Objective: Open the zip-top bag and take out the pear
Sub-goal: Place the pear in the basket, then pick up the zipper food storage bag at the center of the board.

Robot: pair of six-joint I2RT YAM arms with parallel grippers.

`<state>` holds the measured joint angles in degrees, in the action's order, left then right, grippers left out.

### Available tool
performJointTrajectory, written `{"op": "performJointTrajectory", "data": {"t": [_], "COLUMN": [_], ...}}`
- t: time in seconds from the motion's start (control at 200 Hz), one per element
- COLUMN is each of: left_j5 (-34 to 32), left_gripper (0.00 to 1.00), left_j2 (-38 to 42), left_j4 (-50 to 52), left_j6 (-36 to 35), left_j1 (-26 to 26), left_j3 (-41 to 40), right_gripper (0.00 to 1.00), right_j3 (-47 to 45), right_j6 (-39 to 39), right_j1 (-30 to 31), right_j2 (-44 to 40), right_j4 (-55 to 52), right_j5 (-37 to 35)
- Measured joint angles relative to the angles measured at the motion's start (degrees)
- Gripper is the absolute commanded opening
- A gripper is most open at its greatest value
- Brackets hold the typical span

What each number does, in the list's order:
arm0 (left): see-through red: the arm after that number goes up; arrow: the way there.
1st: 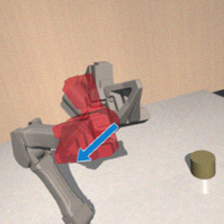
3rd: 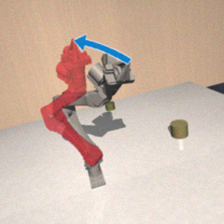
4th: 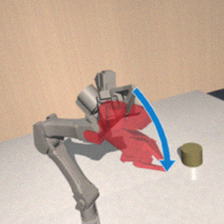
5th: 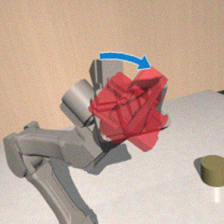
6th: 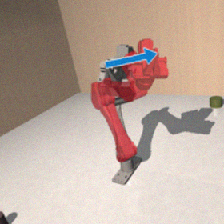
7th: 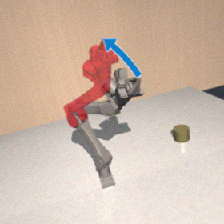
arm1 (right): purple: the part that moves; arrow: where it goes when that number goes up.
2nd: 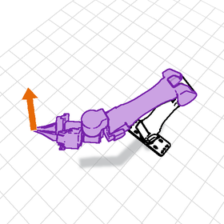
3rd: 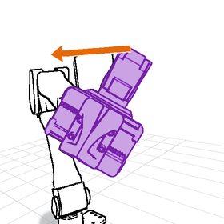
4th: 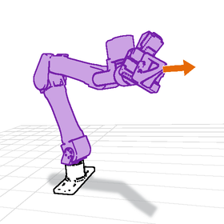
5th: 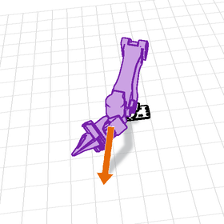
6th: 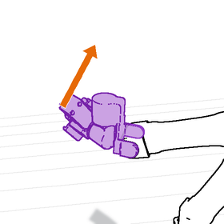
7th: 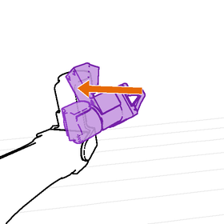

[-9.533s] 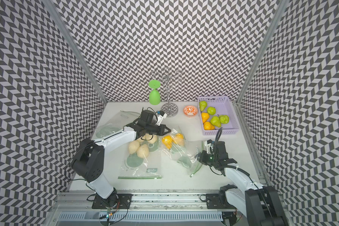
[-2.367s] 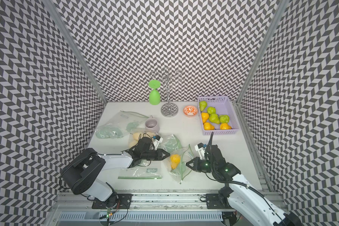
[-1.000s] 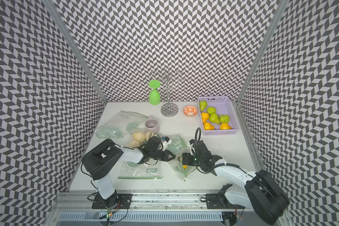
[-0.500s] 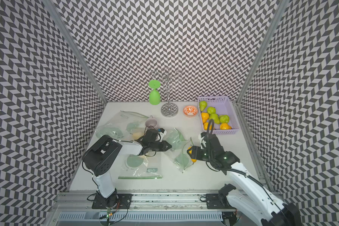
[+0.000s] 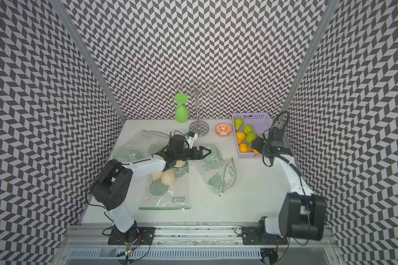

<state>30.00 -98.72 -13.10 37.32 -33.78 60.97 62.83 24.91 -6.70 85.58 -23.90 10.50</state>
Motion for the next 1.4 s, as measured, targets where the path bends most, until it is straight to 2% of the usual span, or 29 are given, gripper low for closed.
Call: {"op": "performJointTrajectory", "data": {"t": [0.07,0.135,0.2,0.386,0.521,0.656,0.761,0.886,0.946,1.016,1.092,1.157,1.252,1.402], "left_j5": [0.42,0.5,0.42,-0.68,-4.2,-7.91,-9.22,-8.81,-7.93,-7.39,-6.4,-5.31,-3.91,-3.13], "left_gripper": [1.0,1.0,1.0,1.0,1.0,1.0,1.0,1.0,1.0,0.95,0.88,0.8,0.7,0.69], "left_j2": [4.57,9.42,14.69,28.83,38.71,48.24,51.71,54.4,55.93,57.72,59.23,59.71,60.24,60.96], "left_j4": [0.02,0.28,0.96,4.96,11.45,18.25,22.38,26.01,27.85,29.14,29.51,29.33,28.46,27.85], "left_j6": [0.11,0.09,-0.13,-1.92,-3.5,-3.58,-2.95,-1.7,-1.22,-0.59,-0.26,0.13,1.11,2.75], "left_j1": [0.0,-0.07,-0.17,-0.33,-0.24,1.57,4.92,10.75,13.81,16.15,16.87,16.94,16.94,16.11], "left_j3": [0.02,0.02,0.0,-2.36,-7.41,-14.21,-18.75,-25.27,-27.91,-29.86,-31.01,-31.8,-34.56,-39.45], "right_gripper": [0.77,0.82,0.87,0.87,0.88,0.88,0.88,0.87,0.87,0.87,0.86,0.85,0.84,0.83], "right_j3": [5.66,8.31,8.66,12.81,8.85,1.42,-3.78,-12.81,-18.12,-23.52,-26.1,-26.43,-26.53,-29.2], "right_j6": [-0.76,-1.27,-1.42,-2.1,-2.56,-2.91,-2.38,2.54,6.05,9.79,12.07,13.27,15.06,17.97], "right_j1": [-0.61,-0.74,-0.9,-1.49,-1.09,2.1,11.85,33.05,43.36,54.25,62.71,67.63,71.47,73.66], "right_j2": [8.63,13.35,15.02,17.68,13.73,1.4,-10.19,-20.06,-22.23,-22.47,-20.52,-17.94,-14.21,-10.27], "right_j4": [0.26,1.68,2.56,2.32,3.8,2.99,4.74,11.23,14.19,16.33,16.2,16.68,19.02,23.8], "right_j5": [0.48,1.16,1.62,4.92,7.54,9.18,12.28,15.37,15.8,14.56,12.44,10.8,9.14,7.61]}}
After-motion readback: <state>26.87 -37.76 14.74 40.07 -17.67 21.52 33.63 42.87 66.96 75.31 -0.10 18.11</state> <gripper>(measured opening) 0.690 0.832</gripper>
